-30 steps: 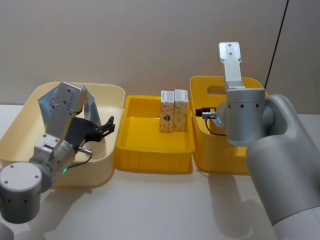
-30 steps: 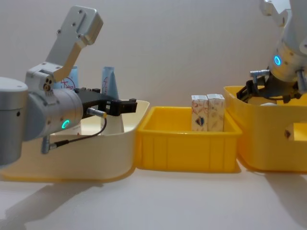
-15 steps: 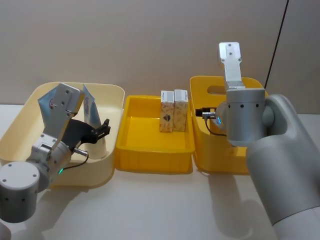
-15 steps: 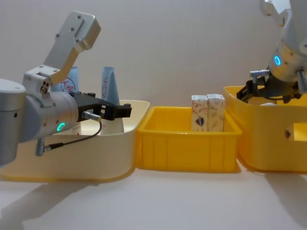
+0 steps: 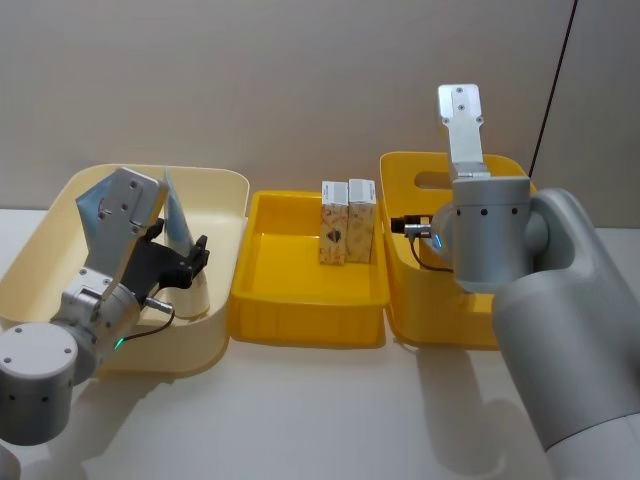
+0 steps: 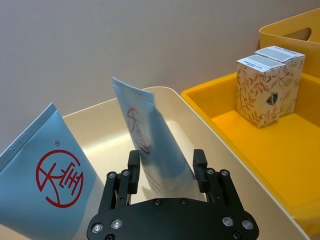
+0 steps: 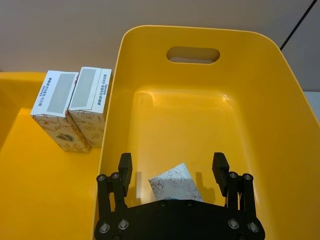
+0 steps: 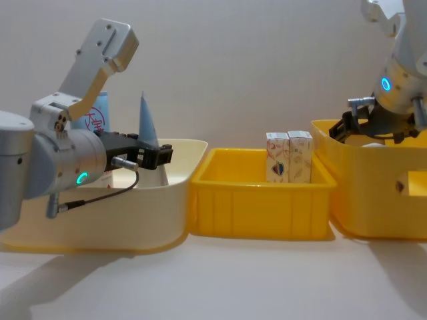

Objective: Bimanual collaborative sorting of washing and personal care products

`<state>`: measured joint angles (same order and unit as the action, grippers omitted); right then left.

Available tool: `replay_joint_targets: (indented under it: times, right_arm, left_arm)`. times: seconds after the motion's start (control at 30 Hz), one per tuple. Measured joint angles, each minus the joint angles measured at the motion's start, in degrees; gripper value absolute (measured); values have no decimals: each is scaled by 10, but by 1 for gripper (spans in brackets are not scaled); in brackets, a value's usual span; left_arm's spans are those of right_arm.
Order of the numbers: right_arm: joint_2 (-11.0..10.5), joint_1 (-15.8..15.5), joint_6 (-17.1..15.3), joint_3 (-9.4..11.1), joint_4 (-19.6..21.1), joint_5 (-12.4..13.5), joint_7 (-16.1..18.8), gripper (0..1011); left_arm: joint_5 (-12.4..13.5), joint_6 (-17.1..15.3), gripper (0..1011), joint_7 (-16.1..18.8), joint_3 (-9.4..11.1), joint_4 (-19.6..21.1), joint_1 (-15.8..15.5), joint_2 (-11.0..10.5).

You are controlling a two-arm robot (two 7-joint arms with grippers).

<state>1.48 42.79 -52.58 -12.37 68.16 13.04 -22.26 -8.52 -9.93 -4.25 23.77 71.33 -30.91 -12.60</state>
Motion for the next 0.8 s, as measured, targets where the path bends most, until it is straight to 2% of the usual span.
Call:
replay_joint_targets:
  times: [0.03, 0.13, 0.3, 0.8]
  right_arm:
    - [0, 0, 0, 0, 0, 0, 0, 1001]
    - [0, 0, 0, 0, 0, 0, 0, 1001]
    - [0, 0, 0, 0, 0, 0, 0, 1001]
    - [0, 0, 0, 0, 0, 0, 0, 1001]
  left_arm:
    - [0, 0, 672, 0, 0, 0, 0, 0]
    - [0, -1, 530, 0, 0, 0, 0, 0]
    - [1, -1, 400, 0, 0, -1, -1, 0]
    - [1, -1, 291, 0, 0, -1, -1, -1]
